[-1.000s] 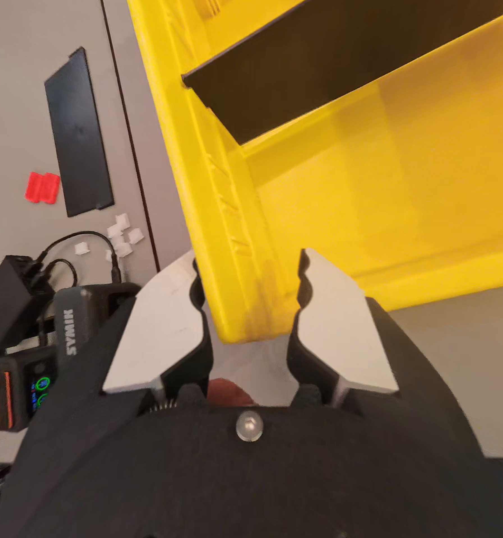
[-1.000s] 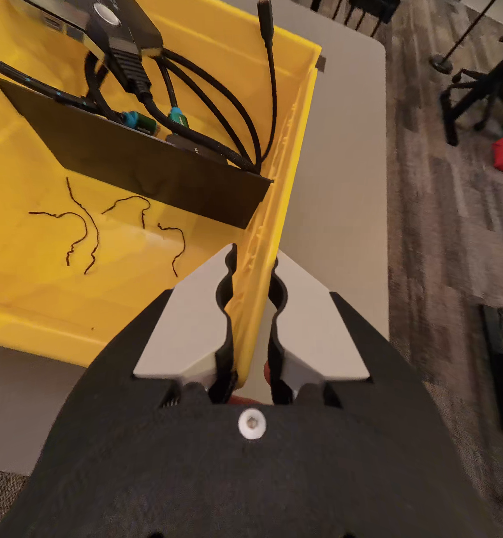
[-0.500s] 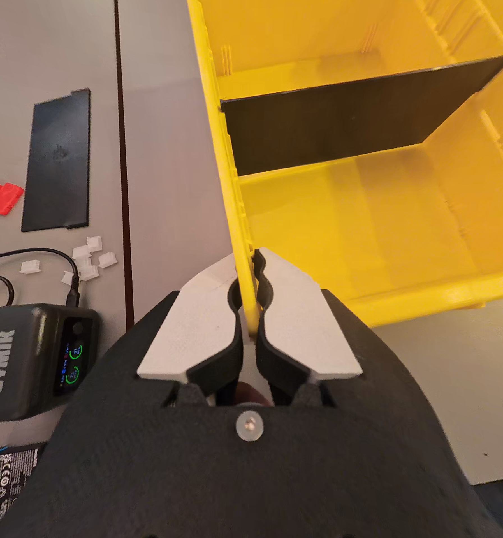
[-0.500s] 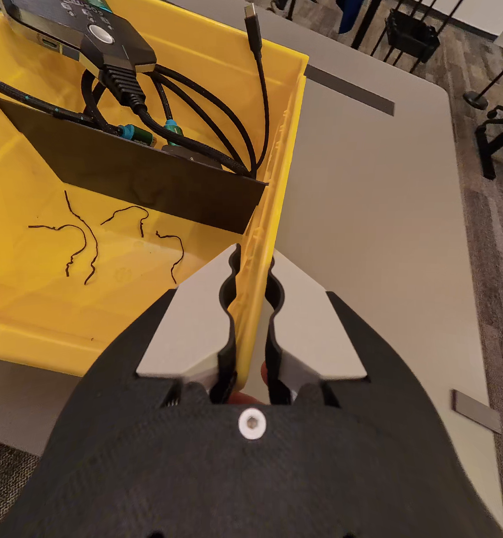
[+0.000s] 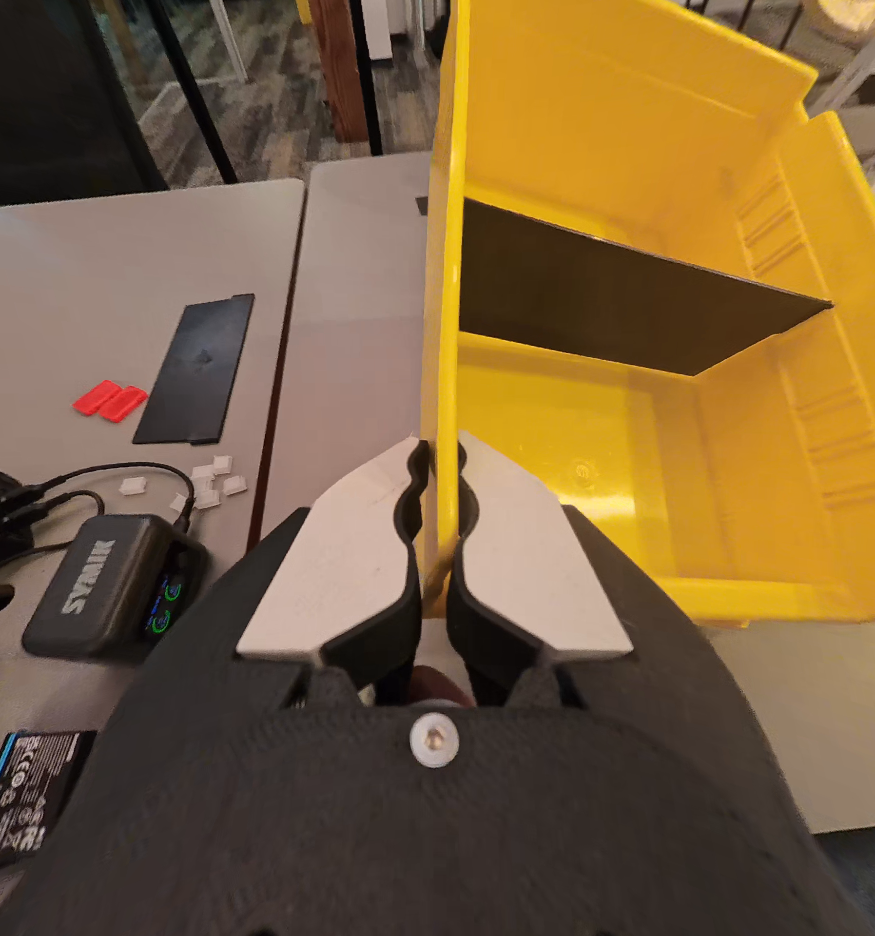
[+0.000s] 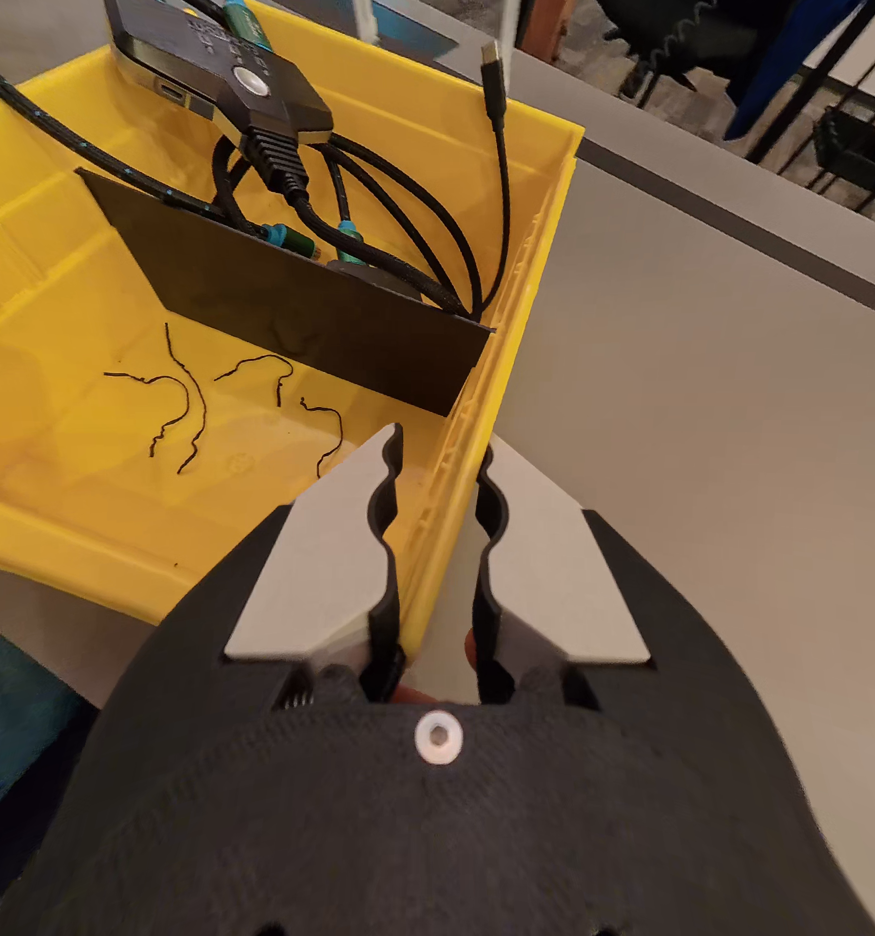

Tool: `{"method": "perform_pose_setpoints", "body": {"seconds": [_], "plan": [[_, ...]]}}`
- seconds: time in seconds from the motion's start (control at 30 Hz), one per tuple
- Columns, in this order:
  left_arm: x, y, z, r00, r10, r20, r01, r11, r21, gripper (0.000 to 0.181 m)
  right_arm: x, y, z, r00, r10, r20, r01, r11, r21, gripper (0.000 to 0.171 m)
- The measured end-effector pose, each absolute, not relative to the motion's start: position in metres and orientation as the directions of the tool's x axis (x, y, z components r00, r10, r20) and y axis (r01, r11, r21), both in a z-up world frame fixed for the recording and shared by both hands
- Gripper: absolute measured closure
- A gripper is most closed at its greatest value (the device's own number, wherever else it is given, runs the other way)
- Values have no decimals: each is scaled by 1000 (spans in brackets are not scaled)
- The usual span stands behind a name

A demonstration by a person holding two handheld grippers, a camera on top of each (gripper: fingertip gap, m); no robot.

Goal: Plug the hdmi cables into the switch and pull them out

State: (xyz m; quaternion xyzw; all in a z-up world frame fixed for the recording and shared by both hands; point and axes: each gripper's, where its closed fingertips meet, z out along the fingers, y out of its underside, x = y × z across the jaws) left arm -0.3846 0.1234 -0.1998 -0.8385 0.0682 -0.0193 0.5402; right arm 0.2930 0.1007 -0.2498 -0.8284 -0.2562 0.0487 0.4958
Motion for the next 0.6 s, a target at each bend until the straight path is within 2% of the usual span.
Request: {"method": "perform_pose_setpoints", "body": {"seconds": [0.3,0.37,0.6], "plan": [[-431,78,-151,997,14,74,76,-247,-966,176,179,109,-250,796,593,120,359,-303,-883,128],[-438,68,-138,993,24,114,117,-196,-974,175,147,108,-251,762,639,107,370,-295,-881,111],[-436,49,-90,989,5,147,147,-62,-987,175,34,107,-250,637,770,40,359,-251,-899,98]]}}
